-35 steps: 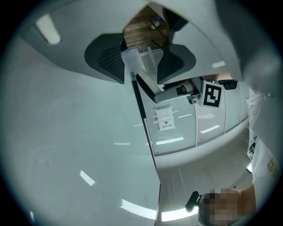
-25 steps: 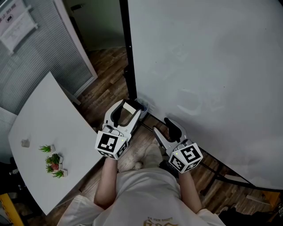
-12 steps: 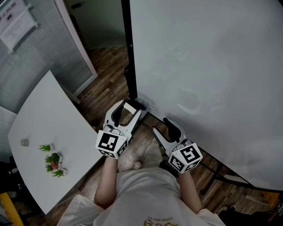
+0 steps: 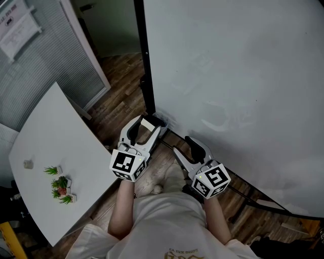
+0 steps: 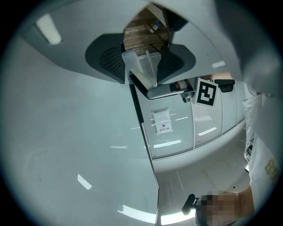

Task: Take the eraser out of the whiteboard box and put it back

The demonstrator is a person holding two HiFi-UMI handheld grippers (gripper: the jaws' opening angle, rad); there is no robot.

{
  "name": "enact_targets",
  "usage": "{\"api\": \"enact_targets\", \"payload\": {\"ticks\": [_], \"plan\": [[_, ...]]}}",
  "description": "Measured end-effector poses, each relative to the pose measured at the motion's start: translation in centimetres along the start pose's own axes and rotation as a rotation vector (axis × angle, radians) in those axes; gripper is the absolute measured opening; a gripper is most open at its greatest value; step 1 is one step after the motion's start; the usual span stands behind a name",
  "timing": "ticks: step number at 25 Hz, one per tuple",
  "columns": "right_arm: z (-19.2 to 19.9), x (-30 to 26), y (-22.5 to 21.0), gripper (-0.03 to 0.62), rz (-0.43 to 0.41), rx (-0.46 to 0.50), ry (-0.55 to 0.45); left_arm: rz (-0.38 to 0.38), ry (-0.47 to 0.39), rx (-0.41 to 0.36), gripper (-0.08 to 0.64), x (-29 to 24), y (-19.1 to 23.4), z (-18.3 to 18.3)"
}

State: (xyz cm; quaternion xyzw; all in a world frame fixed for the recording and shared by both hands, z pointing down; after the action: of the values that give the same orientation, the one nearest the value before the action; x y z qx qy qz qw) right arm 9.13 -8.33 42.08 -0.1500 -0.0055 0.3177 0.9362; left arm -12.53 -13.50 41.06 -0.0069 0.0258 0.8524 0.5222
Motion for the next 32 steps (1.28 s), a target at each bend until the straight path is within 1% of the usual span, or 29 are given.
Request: {"api": "enact_targets", "payload": {"ticks": [14, 20, 32], "plan": [[-0.1, 0.4, -0.7, 0.227, 0.004, 0.001, 0.023, 0.003, 0.040, 0.001, 0.256, -1.0, -0.2, 1.0], [-0.2, -0.1, -0.7, 0.225, 0.007, 0.055, 0.054, 0.009, 0.053, -0.003, 0.256, -1.3, -0.1, 1.6], [0.2, -0.9, -1.0, 0.224, 0.008, 0.045, 0.067, 0.032, 0.090, -0.019, 0.256, -2.1, 0.0, 2.8]]}}
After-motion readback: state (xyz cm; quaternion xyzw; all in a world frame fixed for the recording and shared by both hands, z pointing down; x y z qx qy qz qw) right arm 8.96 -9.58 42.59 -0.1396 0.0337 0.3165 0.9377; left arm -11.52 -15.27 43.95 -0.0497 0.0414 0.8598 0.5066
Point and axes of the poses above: the fingertips, and each gripper's own axes: x backward along the fingers, y to its left, z out of its underside, the point moved 10 cm from there along x, backward along the fingers, and after that the axes turned 8 degrees about -z, right-handed, at the moved point
